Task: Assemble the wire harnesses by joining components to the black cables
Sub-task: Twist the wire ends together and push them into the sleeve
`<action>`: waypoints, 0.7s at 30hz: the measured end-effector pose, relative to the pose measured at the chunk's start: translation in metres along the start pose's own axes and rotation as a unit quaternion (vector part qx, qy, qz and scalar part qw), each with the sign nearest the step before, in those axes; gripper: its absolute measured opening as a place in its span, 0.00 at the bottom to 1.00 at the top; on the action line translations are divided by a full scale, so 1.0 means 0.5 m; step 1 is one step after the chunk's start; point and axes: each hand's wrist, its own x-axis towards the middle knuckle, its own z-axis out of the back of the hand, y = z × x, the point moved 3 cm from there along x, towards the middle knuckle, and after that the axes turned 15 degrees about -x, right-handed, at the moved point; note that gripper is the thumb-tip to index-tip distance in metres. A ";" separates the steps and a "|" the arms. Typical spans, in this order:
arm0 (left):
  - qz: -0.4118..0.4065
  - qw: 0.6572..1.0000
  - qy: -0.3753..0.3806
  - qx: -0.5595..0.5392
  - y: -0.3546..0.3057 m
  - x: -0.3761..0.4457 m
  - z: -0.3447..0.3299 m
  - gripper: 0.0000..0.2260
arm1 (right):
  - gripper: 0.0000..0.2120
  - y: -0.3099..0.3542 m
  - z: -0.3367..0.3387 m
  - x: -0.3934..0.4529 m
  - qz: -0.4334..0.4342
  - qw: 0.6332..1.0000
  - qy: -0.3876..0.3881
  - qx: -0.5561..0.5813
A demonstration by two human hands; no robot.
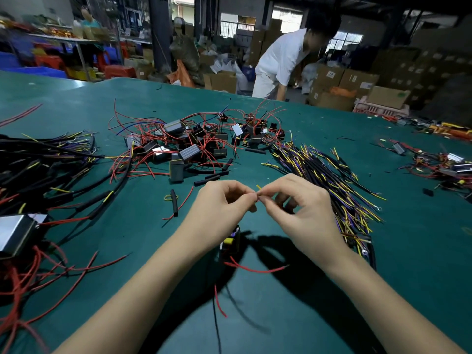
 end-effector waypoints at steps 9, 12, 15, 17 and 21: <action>0.159 0.987 0.027 -0.011 0.010 0.008 0.022 0.14 | 0.03 0.026 -0.008 -0.008 0.113 0.984 0.003 -0.139; 0.085 0.996 0.015 -0.005 0.003 0.005 0.016 0.04 | 0.02 0.007 -0.014 -0.001 0.002 0.998 0.050 -0.023; -0.071 0.988 0.030 0.137 -0.006 -0.004 0.010 0.04 | 0.05 -0.012 -0.017 0.002 -0.096 0.990 0.068 0.079; -0.120 0.972 0.056 0.195 -0.011 -0.008 0.010 0.06 | 0.05 -0.018 -0.019 -0.001 -0.133 0.981 0.077 0.115; -0.170 0.949 0.051 0.262 -0.013 -0.006 0.014 0.10 | 0.05 -0.022 -0.019 0.000 -0.167 0.970 0.094 0.149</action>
